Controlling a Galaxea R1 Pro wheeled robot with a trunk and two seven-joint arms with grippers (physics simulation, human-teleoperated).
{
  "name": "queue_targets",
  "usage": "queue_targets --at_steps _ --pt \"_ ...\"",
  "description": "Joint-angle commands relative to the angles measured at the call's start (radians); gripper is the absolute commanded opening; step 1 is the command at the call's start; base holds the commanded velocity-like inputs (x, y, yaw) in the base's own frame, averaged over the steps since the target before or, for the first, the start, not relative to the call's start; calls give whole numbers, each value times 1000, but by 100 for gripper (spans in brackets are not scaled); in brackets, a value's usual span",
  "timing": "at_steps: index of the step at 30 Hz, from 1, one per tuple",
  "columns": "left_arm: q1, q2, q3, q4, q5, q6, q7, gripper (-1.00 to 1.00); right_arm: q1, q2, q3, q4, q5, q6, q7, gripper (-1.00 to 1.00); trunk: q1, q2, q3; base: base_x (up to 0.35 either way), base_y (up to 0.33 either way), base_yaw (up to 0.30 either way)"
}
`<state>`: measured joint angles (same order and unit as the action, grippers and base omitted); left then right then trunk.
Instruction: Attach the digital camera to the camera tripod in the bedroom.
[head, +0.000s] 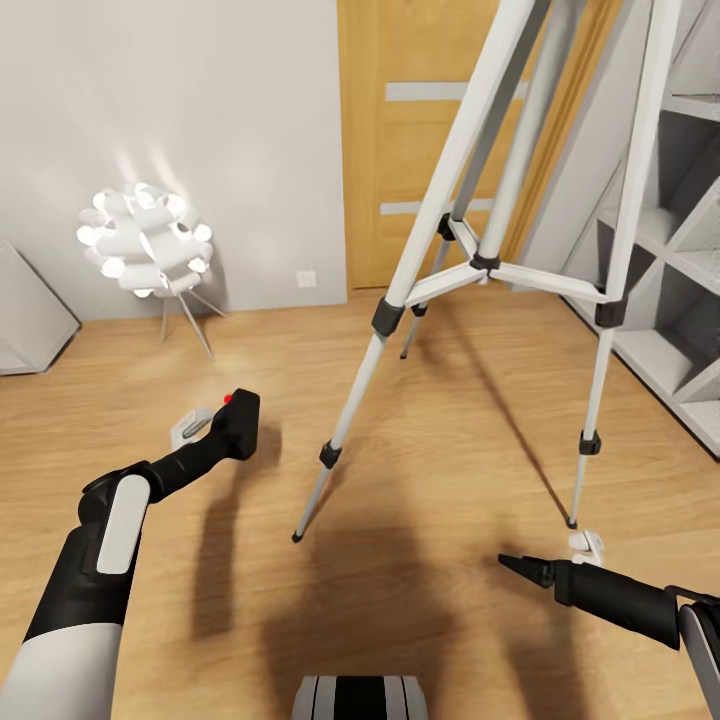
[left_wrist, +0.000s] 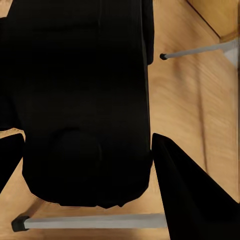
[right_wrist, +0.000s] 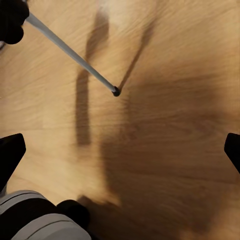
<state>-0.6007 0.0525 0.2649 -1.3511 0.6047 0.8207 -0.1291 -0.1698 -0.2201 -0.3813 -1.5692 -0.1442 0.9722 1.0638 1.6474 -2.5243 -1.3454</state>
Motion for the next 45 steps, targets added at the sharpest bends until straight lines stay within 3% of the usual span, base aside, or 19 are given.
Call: queue_targets --at_steps 1,45 --pt "-1 0 2 0 -6 5 -9 -100 0 0 -1 0 -1 5 2 100 -1 0 3 0 0 0" --pt "-1 -2 0 7 -1 8 -9 -100 0 4 1 1 4 3 -3 100 -20 10 173 0 0 0"
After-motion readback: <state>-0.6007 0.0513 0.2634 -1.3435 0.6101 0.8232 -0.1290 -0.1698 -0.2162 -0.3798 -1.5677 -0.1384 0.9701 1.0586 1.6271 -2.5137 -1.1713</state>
